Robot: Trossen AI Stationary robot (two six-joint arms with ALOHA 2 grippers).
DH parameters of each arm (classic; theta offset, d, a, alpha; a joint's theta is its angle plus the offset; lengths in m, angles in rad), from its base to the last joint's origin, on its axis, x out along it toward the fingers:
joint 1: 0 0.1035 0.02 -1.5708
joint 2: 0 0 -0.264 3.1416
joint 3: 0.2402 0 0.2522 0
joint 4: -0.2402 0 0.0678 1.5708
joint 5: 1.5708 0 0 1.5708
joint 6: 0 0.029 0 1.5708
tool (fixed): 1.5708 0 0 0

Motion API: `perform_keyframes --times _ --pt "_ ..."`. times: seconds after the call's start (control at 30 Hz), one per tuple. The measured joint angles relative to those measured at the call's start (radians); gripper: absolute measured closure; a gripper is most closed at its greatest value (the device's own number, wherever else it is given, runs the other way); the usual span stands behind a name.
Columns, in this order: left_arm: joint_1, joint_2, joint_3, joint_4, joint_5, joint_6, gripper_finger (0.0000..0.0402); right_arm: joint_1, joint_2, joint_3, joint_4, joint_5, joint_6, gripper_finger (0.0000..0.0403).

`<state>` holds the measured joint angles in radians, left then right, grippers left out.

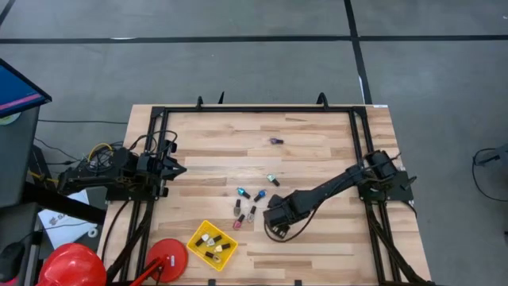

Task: Pick & Place Nail Polish
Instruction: Put the pink nail polish into the yellow basket

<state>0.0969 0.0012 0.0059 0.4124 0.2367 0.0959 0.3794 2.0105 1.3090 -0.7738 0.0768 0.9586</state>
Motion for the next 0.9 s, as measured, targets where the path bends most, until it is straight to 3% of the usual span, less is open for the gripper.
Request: perform_keyframes --times 0.23,0.63,0.9 --pt "0.000 0.000 0.000 0.002 0.000 0.000 0.0401 0.000 0.029 0.001 -0.015 -0.015 0.011 0.0144" --pt "0.000 -0.001 0.000 0.008 0.000 0.000 0.0401 0.012 0.024 -0.002 -0.022 -0.021 -0.019 0.0290" --pt "0.000 -0.001 0.000 0.009 0.000 0.000 0.0401 0.015 0.024 -0.002 -0.025 -0.011 -0.052 0.0349"
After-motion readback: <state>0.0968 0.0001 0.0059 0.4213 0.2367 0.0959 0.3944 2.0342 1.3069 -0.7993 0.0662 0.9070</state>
